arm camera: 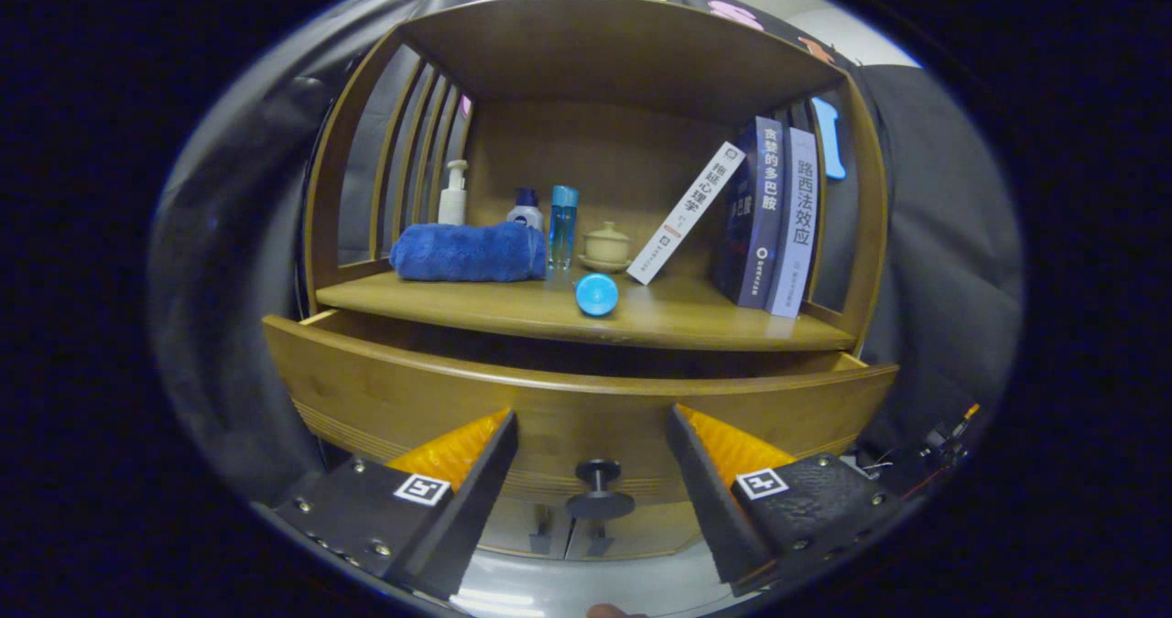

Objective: Pull open the drawer, take out the items inside it, and place them on the countertop above the cabinet.

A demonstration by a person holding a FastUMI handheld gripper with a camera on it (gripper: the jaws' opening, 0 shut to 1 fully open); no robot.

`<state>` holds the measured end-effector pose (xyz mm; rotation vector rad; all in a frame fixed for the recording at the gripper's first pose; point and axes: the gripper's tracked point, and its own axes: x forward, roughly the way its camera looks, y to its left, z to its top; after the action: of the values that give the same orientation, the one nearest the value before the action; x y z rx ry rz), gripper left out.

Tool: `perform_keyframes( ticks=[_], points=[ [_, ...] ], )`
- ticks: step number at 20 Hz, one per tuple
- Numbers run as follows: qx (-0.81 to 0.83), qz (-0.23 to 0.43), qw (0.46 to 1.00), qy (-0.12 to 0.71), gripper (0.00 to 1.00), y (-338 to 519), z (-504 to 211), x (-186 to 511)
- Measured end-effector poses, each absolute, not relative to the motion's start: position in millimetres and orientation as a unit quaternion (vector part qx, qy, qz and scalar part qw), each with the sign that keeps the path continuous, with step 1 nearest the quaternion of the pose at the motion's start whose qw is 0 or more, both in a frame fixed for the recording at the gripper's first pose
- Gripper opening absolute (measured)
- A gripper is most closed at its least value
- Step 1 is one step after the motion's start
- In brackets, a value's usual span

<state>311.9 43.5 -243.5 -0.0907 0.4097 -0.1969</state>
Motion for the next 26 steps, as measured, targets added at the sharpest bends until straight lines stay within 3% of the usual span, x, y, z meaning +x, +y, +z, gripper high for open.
perform_keyframes(
  ticks=[14, 26],
  points=[
    [-0.034, -0.102, 0.972, 0.209, 0.98, 38, -255, 358],
    [-0.038, -0.097, 0.972, 0.209, 0.98, 34, -254, 354]
  ],
)
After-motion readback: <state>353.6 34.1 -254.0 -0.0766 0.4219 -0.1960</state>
